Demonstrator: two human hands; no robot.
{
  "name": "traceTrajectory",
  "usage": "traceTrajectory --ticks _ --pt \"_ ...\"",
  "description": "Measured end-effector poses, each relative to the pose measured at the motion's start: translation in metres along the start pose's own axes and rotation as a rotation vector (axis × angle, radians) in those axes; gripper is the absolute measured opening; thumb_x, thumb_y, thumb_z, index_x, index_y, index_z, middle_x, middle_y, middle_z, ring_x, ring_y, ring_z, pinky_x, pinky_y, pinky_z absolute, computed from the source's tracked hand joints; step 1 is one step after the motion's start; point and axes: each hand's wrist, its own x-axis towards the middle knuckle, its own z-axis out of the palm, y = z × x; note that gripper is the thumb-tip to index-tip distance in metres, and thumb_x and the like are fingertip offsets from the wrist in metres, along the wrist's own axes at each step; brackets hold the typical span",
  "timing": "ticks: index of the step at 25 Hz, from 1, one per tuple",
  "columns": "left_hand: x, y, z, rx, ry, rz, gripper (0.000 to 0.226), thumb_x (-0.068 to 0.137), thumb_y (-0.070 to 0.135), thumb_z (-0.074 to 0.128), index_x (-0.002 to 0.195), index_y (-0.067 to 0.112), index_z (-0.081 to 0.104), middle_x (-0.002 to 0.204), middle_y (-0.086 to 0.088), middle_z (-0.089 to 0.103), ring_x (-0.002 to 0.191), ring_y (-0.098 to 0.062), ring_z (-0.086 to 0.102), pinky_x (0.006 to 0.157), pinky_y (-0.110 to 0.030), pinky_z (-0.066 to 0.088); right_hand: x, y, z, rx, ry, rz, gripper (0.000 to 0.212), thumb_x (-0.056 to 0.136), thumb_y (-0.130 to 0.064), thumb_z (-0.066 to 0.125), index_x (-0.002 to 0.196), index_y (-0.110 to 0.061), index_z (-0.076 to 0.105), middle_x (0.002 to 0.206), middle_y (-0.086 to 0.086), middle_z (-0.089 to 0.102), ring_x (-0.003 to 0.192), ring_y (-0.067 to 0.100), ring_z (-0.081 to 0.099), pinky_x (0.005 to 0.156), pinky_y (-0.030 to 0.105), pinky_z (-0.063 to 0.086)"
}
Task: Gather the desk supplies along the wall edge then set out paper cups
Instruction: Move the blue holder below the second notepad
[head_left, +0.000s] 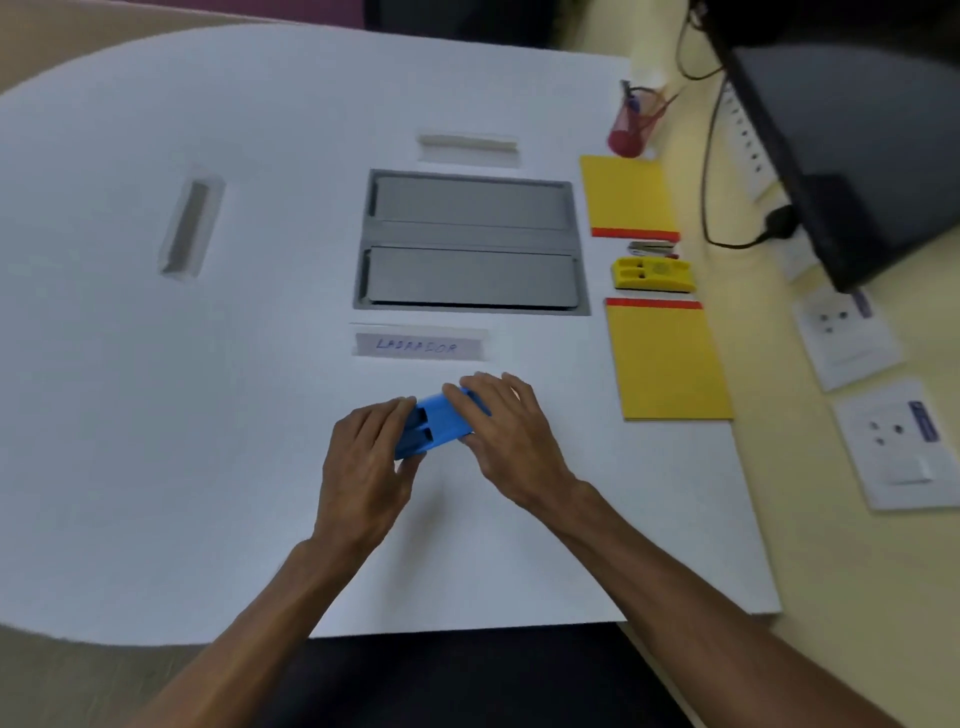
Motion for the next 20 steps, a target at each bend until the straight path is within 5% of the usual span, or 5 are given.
traceTrajectory --ticks 7,11,15,20 --pt "0.034 0.101 0.043 -0.154 -0.188 0.109 0.070 0.075 0.025 0.086 0.134 0.004 0.057 0.131 -0.015 0.064 0.114 -0.034 0.063 0.100 -0.045 0.048 -0.075 0.089 -0.051 0.005 -0.046 0.198 0.075 0.073 -0.010 0.086 0.140 -0.019 0.053 0.129 0.014 0.060 0.120 0.030 0.059 0.095 0.038 0.053" --pt "0.041 0.134 0.086 -0.154 -0.351 0.072 0.082 0.085 0.040 0.075 0.151 0.013 0.037 0.155 -0.009 0.041 0.140 -0.027 0.041 0.115 -0.041 0.033 -0.118 0.137 -0.067 0.061 -0.152 0.405 0.077 0.074 0.008 0.076 0.141 -0.019 0.050 0.139 0.015 0.048 0.127 0.031 0.051 0.079 0.039 0.060" --pt "0.041 0.148 0.140 -0.076 -0.463 0.075 0.070 0.097 0.048 0.053 0.156 0.017 0.028 0.163 -0.010 0.026 0.150 -0.028 0.025 0.120 -0.040 0.023 -0.156 0.187 -0.070 -0.043 -0.255 0.491 0.076 0.073 0.010 0.072 0.142 -0.014 0.051 0.136 0.017 0.051 0.129 0.036 0.048 0.092 0.045 0.049" --pt "0.047 0.160 0.192 0.054 -0.513 -0.012 0.076 0.099 0.064 0.020 0.159 0.022 0.000 0.167 -0.003 -0.012 0.153 -0.022 -0.017 0.124 -0.043 -0.004 -0.171 0.216 -0.059 -0.032 -0.323 0.589 0.082 0.079 0.011 0.065 0.150 -0.019 0.039 0.148 0.016 0.038 0.140 0.032 0.032 0.102 0.044 0.043"
